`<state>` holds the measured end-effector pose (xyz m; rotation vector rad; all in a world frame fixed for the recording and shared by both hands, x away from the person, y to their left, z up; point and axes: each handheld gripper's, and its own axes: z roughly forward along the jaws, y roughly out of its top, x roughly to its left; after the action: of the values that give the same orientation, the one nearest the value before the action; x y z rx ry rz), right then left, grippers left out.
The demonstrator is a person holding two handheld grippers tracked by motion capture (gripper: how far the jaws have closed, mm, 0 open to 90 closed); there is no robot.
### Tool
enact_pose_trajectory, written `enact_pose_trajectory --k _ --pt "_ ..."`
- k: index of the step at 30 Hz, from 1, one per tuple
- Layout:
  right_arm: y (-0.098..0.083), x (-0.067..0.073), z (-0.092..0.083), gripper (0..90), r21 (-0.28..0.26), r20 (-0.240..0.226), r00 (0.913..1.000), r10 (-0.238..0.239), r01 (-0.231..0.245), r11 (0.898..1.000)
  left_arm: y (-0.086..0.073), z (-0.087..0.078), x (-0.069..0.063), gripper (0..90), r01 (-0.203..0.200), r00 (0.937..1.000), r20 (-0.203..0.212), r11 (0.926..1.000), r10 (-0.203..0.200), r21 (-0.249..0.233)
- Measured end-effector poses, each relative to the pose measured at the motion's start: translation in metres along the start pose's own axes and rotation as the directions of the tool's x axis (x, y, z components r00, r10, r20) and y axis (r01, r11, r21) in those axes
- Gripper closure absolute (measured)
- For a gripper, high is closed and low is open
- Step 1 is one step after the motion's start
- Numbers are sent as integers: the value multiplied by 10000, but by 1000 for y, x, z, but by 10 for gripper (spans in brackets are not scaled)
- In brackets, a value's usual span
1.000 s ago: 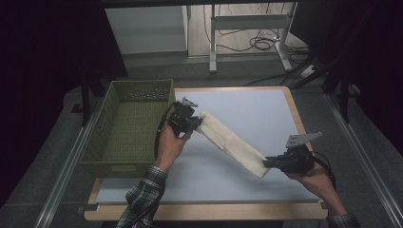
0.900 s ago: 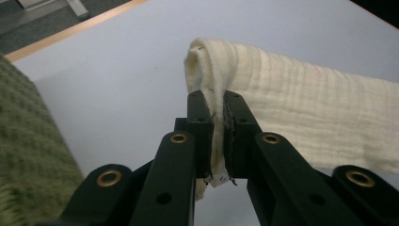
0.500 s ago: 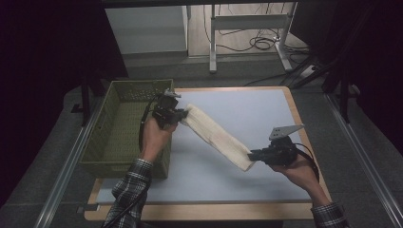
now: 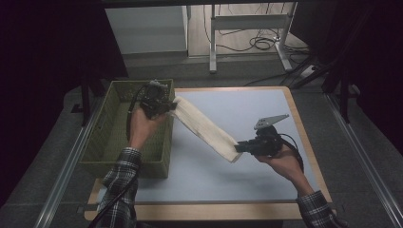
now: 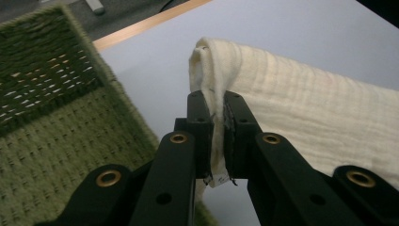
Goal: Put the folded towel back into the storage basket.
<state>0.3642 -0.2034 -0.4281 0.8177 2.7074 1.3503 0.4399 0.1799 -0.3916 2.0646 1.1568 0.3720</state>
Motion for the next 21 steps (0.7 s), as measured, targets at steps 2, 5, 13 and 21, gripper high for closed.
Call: enact_pose_trajectory --k 2,5,13,21 --pt "6 0 4 816 -42 -74 10000 10 -11 10000 1 -1 6 831 76 10000 -4 10000 -76 27" --pt "14 -1 9 816 -84 -118 9999 93 -94 9999 3 -4 17 831 143 9999 -93 9999 -142 97" --pt "39 -7 24 817 -166 -167 9996 218 -221 9996 9 -14 42 831 364 9985 -415 9991 -355 209" --pt "61 -6 43 817 -174 -278 9994 194 -199 9997 12 -26 62 831 557 9956 -765 9983 -542 172"
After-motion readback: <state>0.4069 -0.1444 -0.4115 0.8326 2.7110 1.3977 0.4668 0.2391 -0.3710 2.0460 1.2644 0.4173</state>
